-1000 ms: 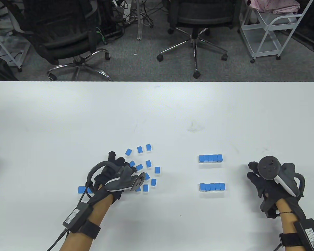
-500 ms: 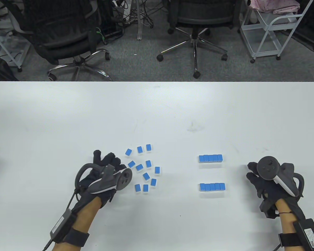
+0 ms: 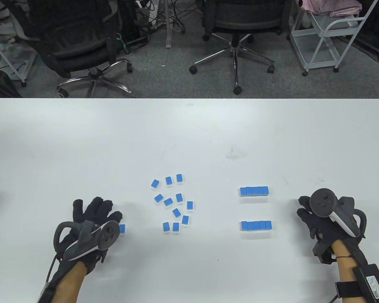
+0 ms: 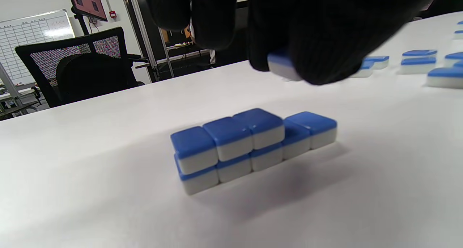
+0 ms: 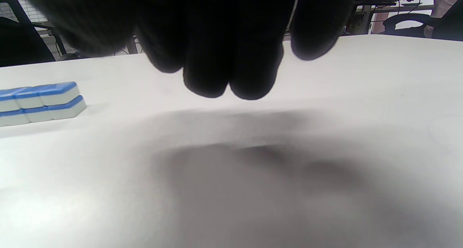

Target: Build mahjong tile wall

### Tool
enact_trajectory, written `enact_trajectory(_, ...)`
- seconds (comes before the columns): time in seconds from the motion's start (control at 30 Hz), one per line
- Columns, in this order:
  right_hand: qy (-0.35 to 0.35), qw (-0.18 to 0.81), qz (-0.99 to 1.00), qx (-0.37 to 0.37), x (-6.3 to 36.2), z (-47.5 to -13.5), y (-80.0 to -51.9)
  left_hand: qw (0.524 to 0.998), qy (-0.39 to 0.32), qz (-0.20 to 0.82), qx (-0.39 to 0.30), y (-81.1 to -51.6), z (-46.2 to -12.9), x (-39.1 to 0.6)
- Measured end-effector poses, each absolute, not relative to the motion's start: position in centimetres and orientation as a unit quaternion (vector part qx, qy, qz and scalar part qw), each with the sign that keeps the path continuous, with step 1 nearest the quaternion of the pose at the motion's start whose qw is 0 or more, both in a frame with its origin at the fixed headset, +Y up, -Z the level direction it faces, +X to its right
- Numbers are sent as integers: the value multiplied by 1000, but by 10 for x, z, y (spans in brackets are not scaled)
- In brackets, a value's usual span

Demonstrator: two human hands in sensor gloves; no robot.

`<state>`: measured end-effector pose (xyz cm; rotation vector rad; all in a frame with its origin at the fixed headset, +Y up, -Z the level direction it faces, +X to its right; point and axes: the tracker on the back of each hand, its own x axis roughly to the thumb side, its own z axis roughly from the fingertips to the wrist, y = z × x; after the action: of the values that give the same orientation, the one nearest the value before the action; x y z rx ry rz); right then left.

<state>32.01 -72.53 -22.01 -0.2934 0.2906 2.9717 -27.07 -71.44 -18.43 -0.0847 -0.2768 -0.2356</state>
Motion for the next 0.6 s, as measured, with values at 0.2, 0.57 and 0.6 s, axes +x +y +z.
enact_trajectory(0.2, 101, 69, 988, -94, 319, -220, -726, 981, -135, -128, -61, -722, -186, -268)
enact_trajectory(0.57, 100, 71, 988, -95, 319, -221, -726, 980, -124, -135, -83, -730, -189, -271)
enact_trajectory(0.6, 100, 71, 988, -95, 319, -221, -726, 980, -125, -133, -84, -729, -188, -270)
